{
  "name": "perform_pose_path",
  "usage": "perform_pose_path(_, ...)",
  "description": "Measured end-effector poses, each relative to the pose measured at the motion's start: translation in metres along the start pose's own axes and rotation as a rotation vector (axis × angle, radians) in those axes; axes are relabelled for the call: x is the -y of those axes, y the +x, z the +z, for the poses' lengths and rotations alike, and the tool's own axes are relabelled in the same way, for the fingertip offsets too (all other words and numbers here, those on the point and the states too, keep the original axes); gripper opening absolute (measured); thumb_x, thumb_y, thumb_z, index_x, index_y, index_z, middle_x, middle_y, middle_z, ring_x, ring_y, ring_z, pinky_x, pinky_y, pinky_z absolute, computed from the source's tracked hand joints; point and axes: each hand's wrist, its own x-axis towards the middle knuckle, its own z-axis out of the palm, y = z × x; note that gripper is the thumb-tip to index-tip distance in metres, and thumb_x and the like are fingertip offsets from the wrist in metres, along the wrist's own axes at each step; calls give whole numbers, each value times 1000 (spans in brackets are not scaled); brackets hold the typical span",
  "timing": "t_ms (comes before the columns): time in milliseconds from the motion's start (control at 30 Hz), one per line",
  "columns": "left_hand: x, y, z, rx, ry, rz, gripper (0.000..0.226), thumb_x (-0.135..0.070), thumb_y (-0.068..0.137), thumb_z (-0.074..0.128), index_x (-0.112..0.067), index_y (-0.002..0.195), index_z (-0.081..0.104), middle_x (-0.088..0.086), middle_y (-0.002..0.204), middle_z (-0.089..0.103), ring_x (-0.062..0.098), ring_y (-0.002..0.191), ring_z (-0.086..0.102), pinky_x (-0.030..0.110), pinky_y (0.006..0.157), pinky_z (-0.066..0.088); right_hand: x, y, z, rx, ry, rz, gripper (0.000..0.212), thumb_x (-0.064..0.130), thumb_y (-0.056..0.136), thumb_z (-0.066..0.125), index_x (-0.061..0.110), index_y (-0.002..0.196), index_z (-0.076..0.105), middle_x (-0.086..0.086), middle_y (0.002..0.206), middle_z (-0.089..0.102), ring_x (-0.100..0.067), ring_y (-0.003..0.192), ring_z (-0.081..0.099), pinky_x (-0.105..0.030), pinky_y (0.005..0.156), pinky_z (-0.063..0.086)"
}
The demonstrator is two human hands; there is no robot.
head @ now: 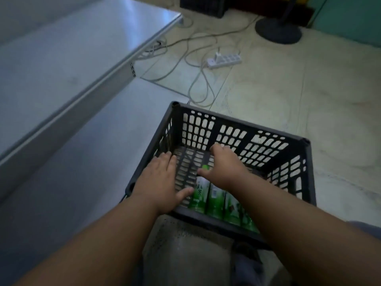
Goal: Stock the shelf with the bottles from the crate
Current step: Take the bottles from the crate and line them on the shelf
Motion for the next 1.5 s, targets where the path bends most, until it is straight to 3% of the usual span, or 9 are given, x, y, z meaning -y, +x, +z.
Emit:
perform_pose_path(167, 5, 13, 33, 53, -28, -31, 108, -86, 79, 9, -12, 151, -23, 10, 158, -31, 19, 142, -32, 34, 112, -21, -25, 45, 54, 101, -18, 111, 85, 59, 74, 74, 21, 141, 37, -10, 137, 47, -32, 125, 46, -45, 97, 46)
perform_pose_path(333, 6, 20, 38, 55, -39, -22, 106, -85, 76, -6, -11, 145, -34, 11, 153, -40, 19, 139, -39, 36, 114, -21, -34, 84, 111, 223, 17, 260, 83, 61, 72, 75, 18, 136, 42, -11, 131, 53, -31, 115, 53, -42, 89, 51)
perform_pose_path(533, 6, 20, 40, 70, -64, -16, 102, -81, 79, -6, -7, 143, -34, 14, 156, -35, 22, 142, -35, 40, 119, -14, -38, 132, 160, 285, -126, 411, 79, 64, 75, 72, 11, 130, 52, -16, 129, 53, -32, 113, 52, -41, 88, 50)
perform_pose_path(633, 5, 21, 38, 62, -86, -11, 103, -79, 82, 2, -5, 149, -23, 14, 159, -27, 22, 145, -29, 39, 119, -12, -41, 143, 168, 301, -131, 476, 55, 50, 77, 77, 15, 116, 62, -12, 120, 58, -31, 107, 52, -43, 85, 50)
perform_pose_path(867, 2, 21, 30, 153, -25, -17, 103, -79, 79, -5, -5, 148, -27, 15, 157, -31, 22, 144, -32, 38, 118, -15, -46, 124, 156, 210, 263, 549, 84, 44, 67, 86, 24, 134, 40, -13, 134, 50, -36, 117, 53, -47, 91, 51)
perform_pose_path(1067, 5, 22, 41, 13, -69, -17, 104, -84, 81, 5, -11, 151, -18, 11, 162, -17, 19, 149, -16, 35, 118, -9, -39, 99, 130, 150, 395, 229, 67, 36, 75, 80, 27, 124, 35, -4, 106, 59, -28, 97, 62, -45, 80, 57)
perform_pose_path(1200, 3, 14, 29, 45, -153, -10, 106, -79, 84, 30, -13, 152, -19, 6, 163, -20, 15, 148, -17, 33, 117, -9, -9, 61, 69, -46, 483, 77, 62, 37, 73, 82, 28, 116, 39, 1, 98, 59, -21, 87, 63, -41, 73, 56)
perform_pose_path(1400, 6, -32, -54, -99, -490, -91, 110, -71, 72, 68, -19, 155, 18, 5, 156, 31, 22, 142, 29, 35, 114, 28, 64, -24, -62, -189, 515, -253, 57, 41, 70, 83, 34, 108, 41, 13, 95, 60, -4, 83, 59, -26, 65, 45)
perform_pose_path(1500, 28, -78, -111, -220, -557, -194, 109, -71, 67, 72, -24, 152, 23, 2, 153, 36, 21, 138, 36, 35, 107, 34, 124, -75, -124, -194, 487, -423, 61, 41, 69, 84, 32, 114, 43, 13, 99, 60, -2, 87, 58, -23, 67, 45)
